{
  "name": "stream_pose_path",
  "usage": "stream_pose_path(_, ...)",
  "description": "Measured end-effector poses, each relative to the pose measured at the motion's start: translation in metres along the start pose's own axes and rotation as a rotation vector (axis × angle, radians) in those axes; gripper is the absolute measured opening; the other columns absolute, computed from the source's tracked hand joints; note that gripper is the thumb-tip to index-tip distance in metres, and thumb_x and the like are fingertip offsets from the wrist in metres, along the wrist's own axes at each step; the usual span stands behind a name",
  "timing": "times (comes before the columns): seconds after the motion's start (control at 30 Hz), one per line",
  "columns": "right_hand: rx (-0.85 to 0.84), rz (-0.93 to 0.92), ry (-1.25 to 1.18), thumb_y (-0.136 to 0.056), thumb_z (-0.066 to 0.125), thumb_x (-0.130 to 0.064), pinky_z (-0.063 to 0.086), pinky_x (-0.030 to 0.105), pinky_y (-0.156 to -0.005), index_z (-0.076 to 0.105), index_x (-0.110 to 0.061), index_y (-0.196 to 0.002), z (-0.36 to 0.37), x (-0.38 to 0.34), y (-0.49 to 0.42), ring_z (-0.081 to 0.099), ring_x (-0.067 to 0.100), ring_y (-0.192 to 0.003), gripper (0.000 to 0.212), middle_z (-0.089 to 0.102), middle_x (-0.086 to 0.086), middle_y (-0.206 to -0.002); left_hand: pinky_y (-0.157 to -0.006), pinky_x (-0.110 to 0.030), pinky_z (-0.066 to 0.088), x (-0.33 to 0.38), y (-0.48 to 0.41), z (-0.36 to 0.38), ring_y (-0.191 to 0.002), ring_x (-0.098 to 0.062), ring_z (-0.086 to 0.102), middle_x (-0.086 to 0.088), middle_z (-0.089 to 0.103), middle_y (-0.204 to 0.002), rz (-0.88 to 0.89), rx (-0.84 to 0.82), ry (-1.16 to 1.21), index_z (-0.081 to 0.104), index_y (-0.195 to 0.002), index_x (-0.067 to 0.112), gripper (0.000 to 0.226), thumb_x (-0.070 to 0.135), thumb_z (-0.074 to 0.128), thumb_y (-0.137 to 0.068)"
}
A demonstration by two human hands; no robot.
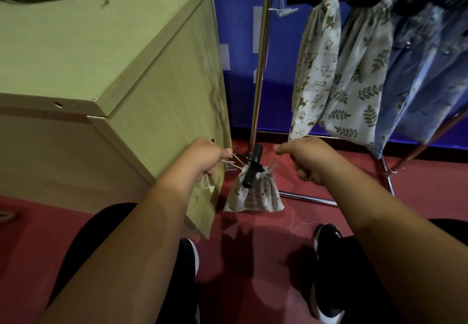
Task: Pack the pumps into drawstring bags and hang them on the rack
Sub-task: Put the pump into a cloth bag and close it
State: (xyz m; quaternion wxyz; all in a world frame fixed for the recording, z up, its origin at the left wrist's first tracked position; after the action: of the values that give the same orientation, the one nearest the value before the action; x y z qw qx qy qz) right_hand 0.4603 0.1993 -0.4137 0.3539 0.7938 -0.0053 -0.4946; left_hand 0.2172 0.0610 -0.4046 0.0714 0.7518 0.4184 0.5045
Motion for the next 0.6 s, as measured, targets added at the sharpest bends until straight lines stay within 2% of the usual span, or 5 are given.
stream_pose_path(0.1, -0.054, -0.049, -0.099, -0.094, 0.081, -0.025, 0.027, 0.025, -0.043, 0.068, -0.012, -0.089, 0.012, -0.017, 0.005, 0.03, 0.015, -0.045, 0.019, 0.039, 0.003, -0.063, -0.057, -0.031, 0.042, 0.013, 0.008, 0.008, -0.059, -0.016, 0.049, -0.005, 0.054, -0.07, 0.059, -0.068, 0.175, 0.08, -0.101, 0.008, 0.021, 0.027, 0.073, -0.099)
stream_pose_path(0.23, -0.022, -0.21, -0.012, -0.092, 0.079, -0.035, 0.05, 0.033, -0.061, 0.082, -0.008, -0.089, 0.018, -0.043, 0.015, 0.054, 0.02, -0.069, 0.026, 0.063, 0.005, -0.079, -0.075, -0.032, 0.042, 0.043, 0.029, 0.018, -0.083, -0.013, 0.061, 0.003, 0.072, -0.09, 0.216, -0.07, 0.189, 0.083, -0.103, 0.018, 0.022, 0.031, 0.066, -0.103)
stream_pose_path(0.4, -0.015, -0.274, -0.053, -0.095, 0.072, -0.03, 0.054, 0.039, -0.075, 0.082, -0.013, -0.085, 0.025, -0.06, 0.021, 0.066, 0.023, -0.077, 0.022, 0.074, 0.002, -0.079, -0.103, -0.04, 0.053, 0.057, 0.035, 0.03, -0.097, -0.016, 0.078, -0.002, 0.083, -0.1, 0.252, -0.148, 0.354, 0.08, -0.114, 0.025, 0.03, 0.016, 0.054, -0.102)
stream_pose_path(0.5, -0.022, -0.324, 0.001, -0.091, 0.069, -0.03, 0.06, 0.049, -0.085, 0.085, -0.014, -0.088, 0.029, -0.068, 0.027, 0.074, 0.036, -0.085, 0.023, 0.082, 0.001, -0.084, -0.102, -0.045, 0.058, 0.058, 0.035, 0.032, -0.09, -0.017, 0.08, -0.002, 0.083, -0.1, 0.315, -0.105, 0.337, 0.08, -0.117, 0.026, 0.026, 0.014, 0.063, -0.101)
stream_pose_path(0.6, -0.005, -0.358, 0.107, -0.09, 0.065, -0.036, 0.061, 0.053, -0.091, 0.085, -0.018, -0.086, 0.035, -0.069, 0.03, 0.076, 0.035, -0.09, 0.028, 0.081, 0.011, -0.086, -0.094, -0.04, 0.063, 0.058, 0.036, 0.034, -0.095, -0.023, 0.081, -0.008, 0.083, -0.101, 0.332, -0.105, 0.425, 0.078, -0.121, 0.014, 0.022, 0.015, 0.072, -0.1)
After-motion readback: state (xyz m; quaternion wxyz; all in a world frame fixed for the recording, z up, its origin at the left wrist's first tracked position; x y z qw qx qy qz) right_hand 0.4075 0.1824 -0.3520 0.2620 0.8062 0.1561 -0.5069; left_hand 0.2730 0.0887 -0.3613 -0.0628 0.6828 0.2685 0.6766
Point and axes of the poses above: each hand's wrist, its own y-axis away from the middle knuckle, its own z-axis out of the palm, x = y × z, the point moved 10 cm from there along -y, towards the middle knuckle
